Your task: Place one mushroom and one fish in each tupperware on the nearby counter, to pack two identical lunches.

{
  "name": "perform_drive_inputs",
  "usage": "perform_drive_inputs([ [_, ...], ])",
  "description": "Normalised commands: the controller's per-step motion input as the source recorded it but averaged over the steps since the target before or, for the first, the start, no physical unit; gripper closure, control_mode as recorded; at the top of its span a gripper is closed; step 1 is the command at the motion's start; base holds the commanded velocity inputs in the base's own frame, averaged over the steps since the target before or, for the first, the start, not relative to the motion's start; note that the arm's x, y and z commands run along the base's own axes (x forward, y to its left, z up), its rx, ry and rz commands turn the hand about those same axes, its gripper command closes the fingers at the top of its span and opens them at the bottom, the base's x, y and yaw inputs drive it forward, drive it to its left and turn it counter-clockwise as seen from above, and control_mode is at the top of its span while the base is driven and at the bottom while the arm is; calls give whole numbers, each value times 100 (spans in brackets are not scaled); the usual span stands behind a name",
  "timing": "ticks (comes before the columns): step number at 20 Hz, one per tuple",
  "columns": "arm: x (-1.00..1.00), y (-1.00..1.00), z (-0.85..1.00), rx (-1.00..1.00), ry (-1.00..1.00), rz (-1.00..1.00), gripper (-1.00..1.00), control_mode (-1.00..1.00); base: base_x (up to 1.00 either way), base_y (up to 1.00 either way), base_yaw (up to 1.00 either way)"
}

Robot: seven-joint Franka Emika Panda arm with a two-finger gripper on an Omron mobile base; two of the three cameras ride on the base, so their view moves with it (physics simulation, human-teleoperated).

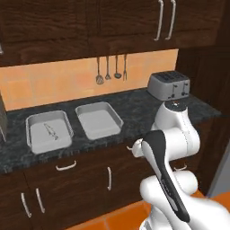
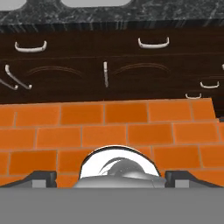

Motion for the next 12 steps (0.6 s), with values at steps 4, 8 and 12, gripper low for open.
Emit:
perform_drive_inputs([
  [4,0,0,0,0,0,0,-100,100,-3,-100,-43],
  [8,0,0,0,0,0,0,-100,100,0,-100,-38],
  [12,0,0,0,0,0,0,-100,100,0,-100,-29],
])
